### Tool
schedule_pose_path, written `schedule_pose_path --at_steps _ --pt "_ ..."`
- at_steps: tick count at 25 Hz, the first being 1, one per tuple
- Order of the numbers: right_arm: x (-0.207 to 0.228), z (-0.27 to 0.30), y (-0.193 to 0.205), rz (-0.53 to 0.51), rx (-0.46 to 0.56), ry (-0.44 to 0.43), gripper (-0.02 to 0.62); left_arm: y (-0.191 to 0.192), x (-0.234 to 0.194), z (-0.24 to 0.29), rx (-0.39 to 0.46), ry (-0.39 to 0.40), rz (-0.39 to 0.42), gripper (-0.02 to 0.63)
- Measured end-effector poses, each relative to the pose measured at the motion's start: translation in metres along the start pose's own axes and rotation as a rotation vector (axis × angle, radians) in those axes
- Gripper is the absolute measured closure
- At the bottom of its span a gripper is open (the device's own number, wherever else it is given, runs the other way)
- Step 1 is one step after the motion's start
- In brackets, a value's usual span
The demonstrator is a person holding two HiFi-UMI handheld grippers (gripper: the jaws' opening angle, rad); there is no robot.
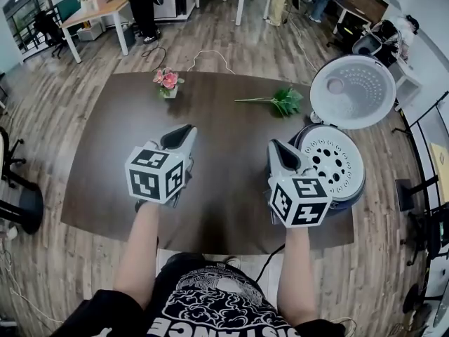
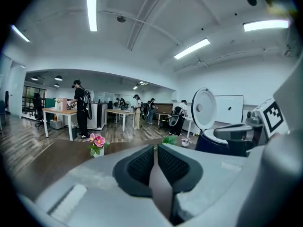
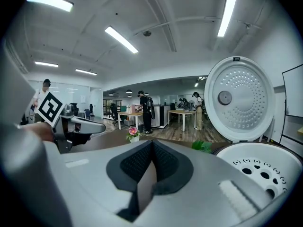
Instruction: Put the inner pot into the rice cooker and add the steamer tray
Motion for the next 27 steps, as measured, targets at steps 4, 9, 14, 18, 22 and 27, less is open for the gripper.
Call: schedule_pose_path --at_steps 4,9,14,18,22,27 --pt "-0.003 0.007 -0.003 -0.017 0.000 0.003 0.597 0.002 -0.012 -0.004 0.008 -0.023 -0.004 0.598" --pt "0.000 0.010 -0.004 -0.024 0.009 0.012 0.597 0.006 -0.021 -0.004 0.017 -0.037 -0.013 0.601" --pt "0.000 0.012 -0.003 -0.046 0.015 0.020 0.597 0.012 -0.019 0.000 -0.004 -0.034 0.019 0.601" --pt "-0.002 0.011 -0.005 -0.055 0.019 0.023 0.597 0.014 -0.021 -0.001 -0.016 -0.047 0.040 0.601" --pt "-0.001 0.011 -0.004 -0.054 0.014 0.026 0.597 0.015 -0.020 0.000 -0.019 -0.046 0.041 0.601" --pt "0.001 0.011 0.000 -0.055 0.008 0.019 0.597 0.016 -0.016 0.003 -0.014 -0.038 0.031 0.601"
Point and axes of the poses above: the fingertips, and each gripper's own axes: z forward along the fingers, x to its right, y out of its underside, the point moved 6 cm from there along -z, backward along the fingers, and after that the axes turned 11 degrees about -x, right-handed, at the moved point
